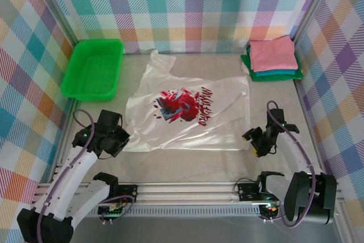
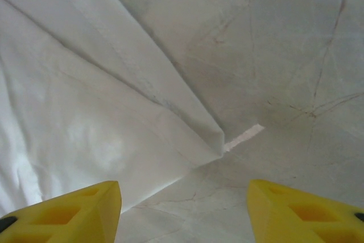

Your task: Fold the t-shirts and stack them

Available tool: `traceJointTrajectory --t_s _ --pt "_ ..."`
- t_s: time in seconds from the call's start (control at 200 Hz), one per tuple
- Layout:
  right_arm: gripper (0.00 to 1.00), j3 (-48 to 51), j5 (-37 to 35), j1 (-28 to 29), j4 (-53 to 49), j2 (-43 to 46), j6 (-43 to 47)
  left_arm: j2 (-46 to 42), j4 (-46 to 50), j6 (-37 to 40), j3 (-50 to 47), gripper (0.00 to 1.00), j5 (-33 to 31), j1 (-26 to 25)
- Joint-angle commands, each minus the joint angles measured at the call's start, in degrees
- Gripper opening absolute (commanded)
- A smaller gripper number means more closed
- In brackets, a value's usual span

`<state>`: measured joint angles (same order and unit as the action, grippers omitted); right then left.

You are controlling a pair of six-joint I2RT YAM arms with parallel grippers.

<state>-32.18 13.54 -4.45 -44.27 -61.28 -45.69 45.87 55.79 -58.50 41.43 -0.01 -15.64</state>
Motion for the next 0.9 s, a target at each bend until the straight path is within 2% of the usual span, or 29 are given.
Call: traceJointTrajectory --t_s 0.0,0.21,0.35,0.47,0.61,0.775,0.895 --pt "0.59 2.0 3.5 -0.3 1.8 -1.5 -0.8 -3.0 -1.3 -0.2 -2.0 0.0 -0.5 0.6" --pt "0.52 3.5 7.4 1.0 9.7 -7.6 -0.7 -2.0 -3.4 0.7 -4.3 0.0 1.4 0.6" --pt "0.41 3.5 7.6 4.0 11.2 -9.6 -2.2 -2.3 -4.1 0.8 -5.6 0.0 1.4 0.7" --pt "0.24 3.9 6.1 4.3 9.7 -7.9 -2.6 -3.3 -3.3 0.8 -6.2 0.0 0.7 0.6" --pt "0.0 4.6 4.8 4.2 5.5 -3.1 -3.8 -4.7 -3.3 -0.2 -7.6 0.0 0.2 0.6" --pt "0.0 7.0 3.6 3.7 -2.8 7.0 -8.2 -5.7 -2.1 -0.8 -8.1 0.0 -1.0 0.7" --pt "0.0 6.9 -1.1 3.0 -11.4 14.1 -9.5 -7.7 -0.5 -1.7 -8.1 0.0 -2.5 0.7"
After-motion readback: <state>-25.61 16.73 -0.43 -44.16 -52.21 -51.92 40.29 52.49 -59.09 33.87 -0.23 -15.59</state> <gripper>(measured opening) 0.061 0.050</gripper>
